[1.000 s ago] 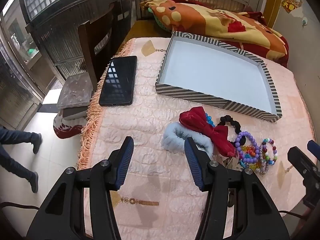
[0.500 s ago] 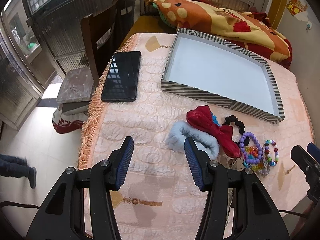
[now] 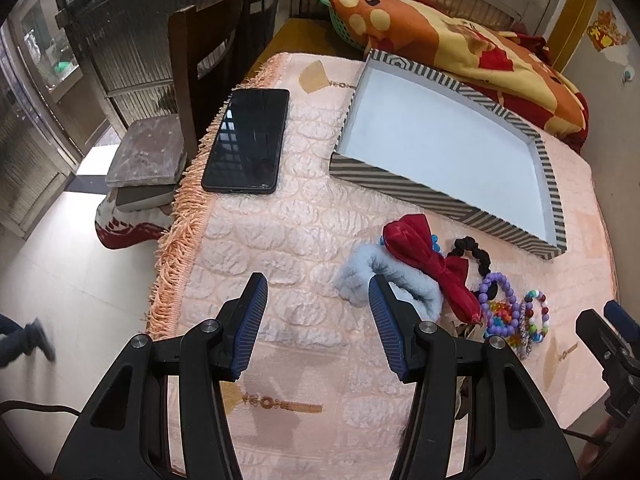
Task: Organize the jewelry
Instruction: 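Move the left tool to the light-blue fuzzy scrunchie, then grasp the light-blue scrunchie with the left tool while the right tool grasps the red bow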
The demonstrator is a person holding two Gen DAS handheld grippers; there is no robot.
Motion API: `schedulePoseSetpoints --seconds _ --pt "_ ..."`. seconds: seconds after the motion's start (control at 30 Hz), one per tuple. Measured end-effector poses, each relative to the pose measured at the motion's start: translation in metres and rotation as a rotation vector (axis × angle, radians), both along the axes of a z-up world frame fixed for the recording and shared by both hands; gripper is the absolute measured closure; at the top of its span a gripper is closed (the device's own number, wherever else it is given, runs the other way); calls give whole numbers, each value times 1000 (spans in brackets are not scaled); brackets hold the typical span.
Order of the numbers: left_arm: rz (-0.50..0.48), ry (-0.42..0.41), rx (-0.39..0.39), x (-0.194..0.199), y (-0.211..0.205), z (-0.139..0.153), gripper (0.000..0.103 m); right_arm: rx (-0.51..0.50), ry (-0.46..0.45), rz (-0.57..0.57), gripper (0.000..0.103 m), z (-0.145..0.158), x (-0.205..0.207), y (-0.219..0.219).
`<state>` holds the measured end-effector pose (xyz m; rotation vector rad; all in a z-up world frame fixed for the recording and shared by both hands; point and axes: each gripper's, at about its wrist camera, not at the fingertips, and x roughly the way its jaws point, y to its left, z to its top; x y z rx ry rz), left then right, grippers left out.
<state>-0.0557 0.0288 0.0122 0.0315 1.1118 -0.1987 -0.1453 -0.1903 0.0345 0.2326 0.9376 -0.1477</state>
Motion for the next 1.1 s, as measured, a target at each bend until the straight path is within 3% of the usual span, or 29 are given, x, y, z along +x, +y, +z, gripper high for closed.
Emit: schedulePoseSetpoints --seconds 0.4,0.5,0.87,0.9,1.1 --pt "1 117 -22 15 -13 -34 50 36 57 16 0 -5 4 -3" --pt "13 142 -58 20 -15 -39 50 31 54 13 0 -7 5 -5" --pt "42 180 -153 30 -12 -29 49 49 84 18 0 -12 16 -16" --pt "41 176 -151 30 -13 -29 45 51 88 20 0 -12 18 -17" --pt "30 202 -114 33 -23 -44 45 53 92 33 0 -12 22 -16"
